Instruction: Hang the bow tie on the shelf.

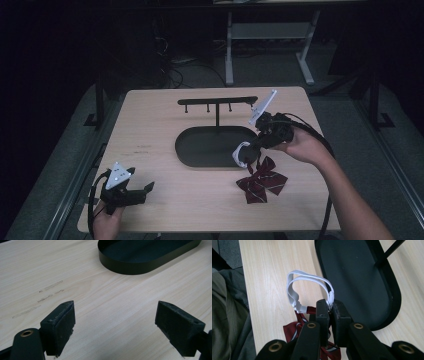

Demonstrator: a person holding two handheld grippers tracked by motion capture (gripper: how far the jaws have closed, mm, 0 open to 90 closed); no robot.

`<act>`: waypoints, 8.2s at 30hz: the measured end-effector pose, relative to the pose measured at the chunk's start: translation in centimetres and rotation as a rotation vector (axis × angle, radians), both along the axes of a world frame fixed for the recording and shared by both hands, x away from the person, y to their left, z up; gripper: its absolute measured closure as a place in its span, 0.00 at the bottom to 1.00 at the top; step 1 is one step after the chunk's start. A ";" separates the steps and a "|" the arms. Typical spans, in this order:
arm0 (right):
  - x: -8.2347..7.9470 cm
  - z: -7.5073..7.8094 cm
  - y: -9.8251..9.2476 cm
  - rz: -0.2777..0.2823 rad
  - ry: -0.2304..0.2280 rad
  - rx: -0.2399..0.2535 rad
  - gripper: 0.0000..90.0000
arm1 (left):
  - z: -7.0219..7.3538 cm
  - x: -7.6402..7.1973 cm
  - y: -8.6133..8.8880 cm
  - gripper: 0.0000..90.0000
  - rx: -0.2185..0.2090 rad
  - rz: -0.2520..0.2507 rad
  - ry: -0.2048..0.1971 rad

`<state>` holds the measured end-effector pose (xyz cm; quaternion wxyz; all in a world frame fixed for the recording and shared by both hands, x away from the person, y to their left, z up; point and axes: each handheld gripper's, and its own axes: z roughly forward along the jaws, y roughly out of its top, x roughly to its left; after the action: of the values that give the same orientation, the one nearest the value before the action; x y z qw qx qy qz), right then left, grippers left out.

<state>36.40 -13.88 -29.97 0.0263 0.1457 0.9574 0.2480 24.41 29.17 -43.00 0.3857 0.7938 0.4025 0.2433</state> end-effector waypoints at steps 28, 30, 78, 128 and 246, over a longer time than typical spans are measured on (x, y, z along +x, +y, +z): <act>1.6 1.2 1.8 0.024 0.005 0.016 0.93 | 0.1 -0.2 0.1 0.18 -0.007 0.002 -0.009; 1.7 1.2 1.8 0.024 0.007 0.022 0.93 | 0.1 -0.2 0.1 0.18 -0.006 0.002 -0.008; 4.8 3.0 4.0 0.020 0.011 -0.003 0.93 | 0.2 -0.2 0.1 0.18 -0.012 0.005 -0.006; 11.1 5.2 4.3 -0.100 0.010 -0.008 0.93 | 0.1 -0.1 0.2 0.18 -0.005 -0.007 0.000; 8.6 3.4 0.5 -0.123 0.038 0.069 0.68 | 0.1 -0.3 -0.2 0.18 0.002 -0.011 -0.005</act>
<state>45.04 -13.39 -26.57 0.0182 0.2095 0.9378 0.2762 24.10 28.93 -42.87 0.3872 0.7957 0.3970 0.2435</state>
